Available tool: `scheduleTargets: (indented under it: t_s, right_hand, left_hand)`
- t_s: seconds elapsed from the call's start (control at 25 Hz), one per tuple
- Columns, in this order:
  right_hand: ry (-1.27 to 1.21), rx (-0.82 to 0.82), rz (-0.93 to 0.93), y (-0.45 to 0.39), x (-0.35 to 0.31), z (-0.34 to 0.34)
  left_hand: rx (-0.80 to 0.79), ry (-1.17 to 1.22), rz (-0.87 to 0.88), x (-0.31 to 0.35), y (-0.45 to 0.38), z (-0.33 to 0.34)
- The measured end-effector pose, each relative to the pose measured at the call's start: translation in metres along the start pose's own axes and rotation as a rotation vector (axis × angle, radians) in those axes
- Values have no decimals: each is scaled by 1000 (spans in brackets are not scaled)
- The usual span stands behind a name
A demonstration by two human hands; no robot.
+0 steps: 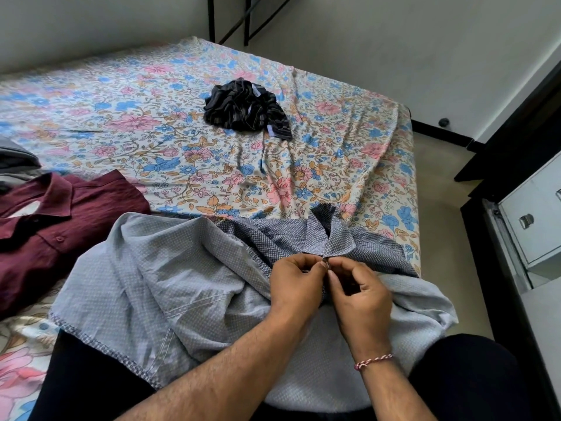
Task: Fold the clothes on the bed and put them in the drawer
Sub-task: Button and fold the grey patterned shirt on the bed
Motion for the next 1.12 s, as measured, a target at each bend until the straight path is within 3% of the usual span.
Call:
scheduleTargets:
  t_s: [0.2, 0.32, 0.52, 0.6, 0.8, 0.88, 0.96, 1.12]
  right_hand:
    - [228, 43, -136, 2, -18, -8]
    - [223, 47, -140, -1, -17, -11]
    - [83, 47, -57, -5, -6, -16]
    - [33, 11, -78, -8, -8, -17]
    - [155, -98, -233, -8, -20, -12]
    - [215, -114, -269, -7, -22, -9]
    - [248, -110, -282, -4, -25, -5]
    - [226, -77, -274, -5, -31, -6]
  left_hand:
    - [-38, -154, 75, 3, -8, 4]
    - [-26, -240, 139, 10, -8, 4]
    - [-198, 98, -113, -13, -3, 22]
    - [-222, 133, -128, -13, 2, 22]
    - [-203, -510, 288, 32, -7, 10]
    - [-193, -728, 375, 42, -7, 13]
    - [-193, -749, 365, 42, -8, 14]
    - [-234, -556, 195, 24, -11, 12]
Point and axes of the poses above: each hand's wrist, its own y-axis away from the middle knuckle, its own z-axis out of the palm, x = y × z, the point moved 10 cm from there along -y, towards the middle knuckle, and after that the axes turned 2 degrees about x, right-handed, at the moved point
